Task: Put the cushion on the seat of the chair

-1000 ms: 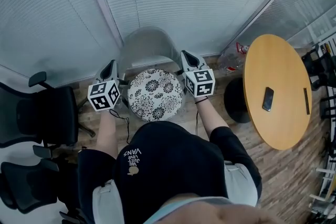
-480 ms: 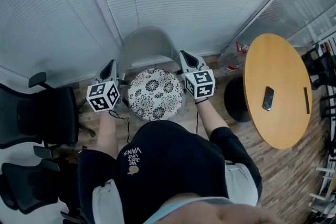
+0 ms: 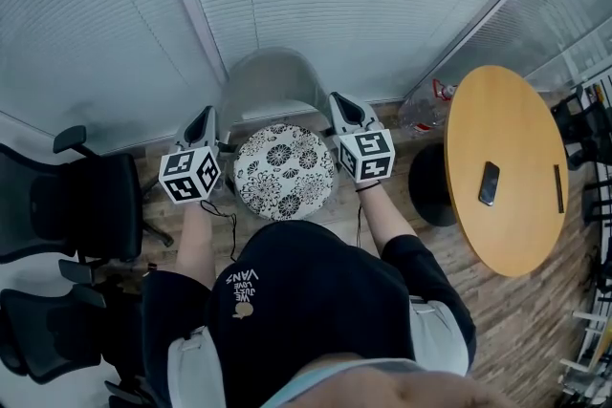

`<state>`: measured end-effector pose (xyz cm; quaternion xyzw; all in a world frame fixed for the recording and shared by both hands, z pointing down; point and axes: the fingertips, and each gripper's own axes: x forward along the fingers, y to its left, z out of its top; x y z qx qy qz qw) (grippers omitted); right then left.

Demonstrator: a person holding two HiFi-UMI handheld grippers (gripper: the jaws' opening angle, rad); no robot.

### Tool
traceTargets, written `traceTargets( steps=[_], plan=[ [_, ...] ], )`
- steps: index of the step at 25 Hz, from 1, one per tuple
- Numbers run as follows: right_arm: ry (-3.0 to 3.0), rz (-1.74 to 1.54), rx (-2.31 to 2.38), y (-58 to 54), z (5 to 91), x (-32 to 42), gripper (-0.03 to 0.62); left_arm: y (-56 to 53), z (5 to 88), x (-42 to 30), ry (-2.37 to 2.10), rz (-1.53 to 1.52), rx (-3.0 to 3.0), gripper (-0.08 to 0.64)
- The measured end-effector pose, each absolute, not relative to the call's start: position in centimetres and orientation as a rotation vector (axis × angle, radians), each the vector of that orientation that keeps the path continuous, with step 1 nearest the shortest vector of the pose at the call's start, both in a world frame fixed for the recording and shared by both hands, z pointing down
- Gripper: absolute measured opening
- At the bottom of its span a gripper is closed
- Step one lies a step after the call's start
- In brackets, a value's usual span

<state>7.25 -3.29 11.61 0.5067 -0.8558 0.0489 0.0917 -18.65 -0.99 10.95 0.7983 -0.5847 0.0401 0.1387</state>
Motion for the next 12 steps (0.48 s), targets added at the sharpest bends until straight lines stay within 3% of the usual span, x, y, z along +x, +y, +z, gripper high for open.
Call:
traceTargets(
  steps=[12],
  plan=[
    [-2.536, 0.156, 1.481, -2.63, 12.22, 7.15, 0.017, -0.36, 10.82, -17.92, -1.675, 0.147, 2.331, 0.011]
  ],
)
